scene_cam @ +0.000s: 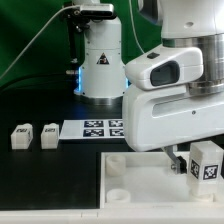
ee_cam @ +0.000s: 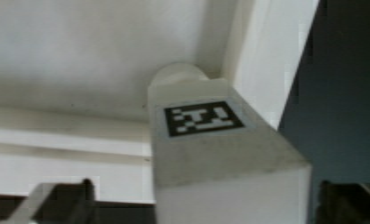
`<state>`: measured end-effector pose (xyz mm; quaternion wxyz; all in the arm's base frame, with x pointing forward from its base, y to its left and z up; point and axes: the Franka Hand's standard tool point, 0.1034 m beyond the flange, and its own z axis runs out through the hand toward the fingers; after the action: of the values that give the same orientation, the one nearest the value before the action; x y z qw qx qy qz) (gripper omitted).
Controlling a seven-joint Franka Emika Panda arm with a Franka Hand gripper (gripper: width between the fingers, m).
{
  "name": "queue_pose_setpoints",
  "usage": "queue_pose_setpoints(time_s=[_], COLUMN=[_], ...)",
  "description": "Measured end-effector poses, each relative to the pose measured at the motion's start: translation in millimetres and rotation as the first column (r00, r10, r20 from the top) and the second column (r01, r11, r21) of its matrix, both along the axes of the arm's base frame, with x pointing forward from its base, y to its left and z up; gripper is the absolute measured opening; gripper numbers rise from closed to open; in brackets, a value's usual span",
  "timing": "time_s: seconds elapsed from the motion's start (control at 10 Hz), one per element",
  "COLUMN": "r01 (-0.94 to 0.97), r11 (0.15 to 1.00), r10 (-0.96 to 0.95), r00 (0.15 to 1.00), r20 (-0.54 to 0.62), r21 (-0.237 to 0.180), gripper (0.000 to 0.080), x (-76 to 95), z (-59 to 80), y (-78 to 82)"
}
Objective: Assemble one leg
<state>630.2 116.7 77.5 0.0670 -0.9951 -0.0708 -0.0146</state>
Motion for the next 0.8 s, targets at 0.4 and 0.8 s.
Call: queue_pose_setpoints(time_s=[0.4,0.8], r01=[0.27,0.802], r11=[0.963,0.597], r10=[-0.269,-0.798], r00=[0.962,0.591], r20=[-0.036,-0.118], r21=[-0.002,-0.03], gripper=[0.0298,0.0298], x=[0.5,1.0], z=[-0.6,-2.5], y=[-4.6,-11.9])
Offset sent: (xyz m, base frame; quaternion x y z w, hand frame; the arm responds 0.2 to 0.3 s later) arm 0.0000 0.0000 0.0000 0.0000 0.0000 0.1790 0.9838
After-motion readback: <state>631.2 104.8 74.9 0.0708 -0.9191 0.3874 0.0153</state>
